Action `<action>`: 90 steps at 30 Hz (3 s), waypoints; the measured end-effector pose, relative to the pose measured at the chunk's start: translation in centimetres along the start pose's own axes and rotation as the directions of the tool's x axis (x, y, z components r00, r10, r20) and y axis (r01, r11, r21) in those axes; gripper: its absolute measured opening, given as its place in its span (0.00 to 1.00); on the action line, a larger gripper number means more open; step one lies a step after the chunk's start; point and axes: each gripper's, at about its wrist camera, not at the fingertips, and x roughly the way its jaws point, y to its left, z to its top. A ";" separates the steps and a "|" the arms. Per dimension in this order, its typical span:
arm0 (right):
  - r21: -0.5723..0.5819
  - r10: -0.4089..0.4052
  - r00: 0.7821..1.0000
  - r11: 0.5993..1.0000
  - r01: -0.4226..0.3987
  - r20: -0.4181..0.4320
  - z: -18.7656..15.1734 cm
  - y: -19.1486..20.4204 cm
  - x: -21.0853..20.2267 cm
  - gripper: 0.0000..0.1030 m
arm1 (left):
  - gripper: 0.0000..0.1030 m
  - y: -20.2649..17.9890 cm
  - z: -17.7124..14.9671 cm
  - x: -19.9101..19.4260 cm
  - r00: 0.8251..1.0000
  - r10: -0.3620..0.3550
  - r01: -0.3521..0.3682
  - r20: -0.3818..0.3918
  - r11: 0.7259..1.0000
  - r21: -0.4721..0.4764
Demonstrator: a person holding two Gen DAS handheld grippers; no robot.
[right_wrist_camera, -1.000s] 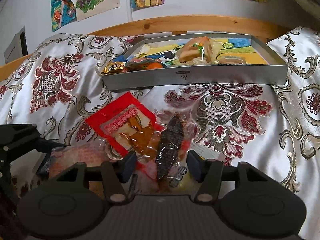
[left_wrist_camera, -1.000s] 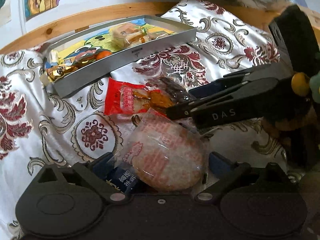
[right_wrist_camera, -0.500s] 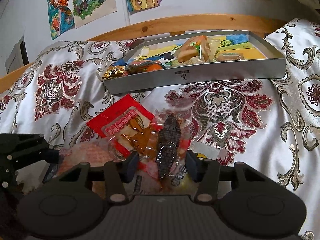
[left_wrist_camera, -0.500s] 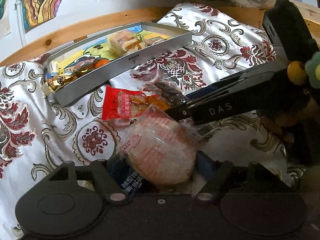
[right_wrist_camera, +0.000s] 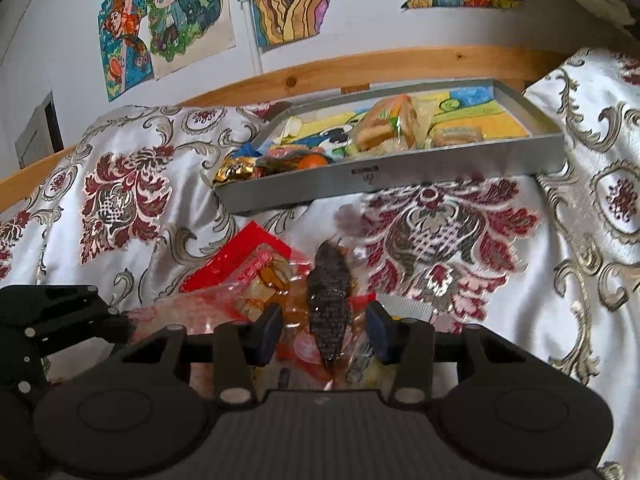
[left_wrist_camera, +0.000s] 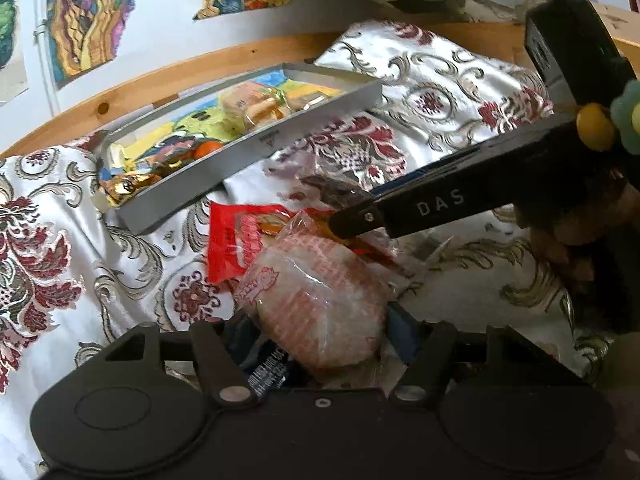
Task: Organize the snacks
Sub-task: 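Carry the jerky stick and round pastry over the grey tray with both tools, then lower the jerky stick and pastry into the tray and open both tools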
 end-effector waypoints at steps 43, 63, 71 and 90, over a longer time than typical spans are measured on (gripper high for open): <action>0.010 -0.023 0.988 1.000 0.021 0.155 3.3 1.3 -3.4 0.48 | 0.65 6.9 6.3 -2.6 0.969 0.197 -0.138 0.150 0.932 -0.336; -0.049 -0.148 0.959 0.985 0.164 0.240 13.8 -5.7 4.4 0.48 | 0.65 13.1 16.8 9.5 0.959 0.249 -0.161 0.138 0.875 -0.456; -0.020 -0.194 0.962 0.979 0.201 0.192 13.3 -7.4 7.2 0.48 | 0.65 13.0 16.5 12.9 0.971 0.221 -0.155 0.095 0.878 -0.454; 0.024 -0.233 0.966 0.973 0.231 0.114 14.0 -8.5 9.3 0.50 | 0.65 13.8 16.1 15.0 0.978 0.209 -0.187 -0.013 0.844 -0.503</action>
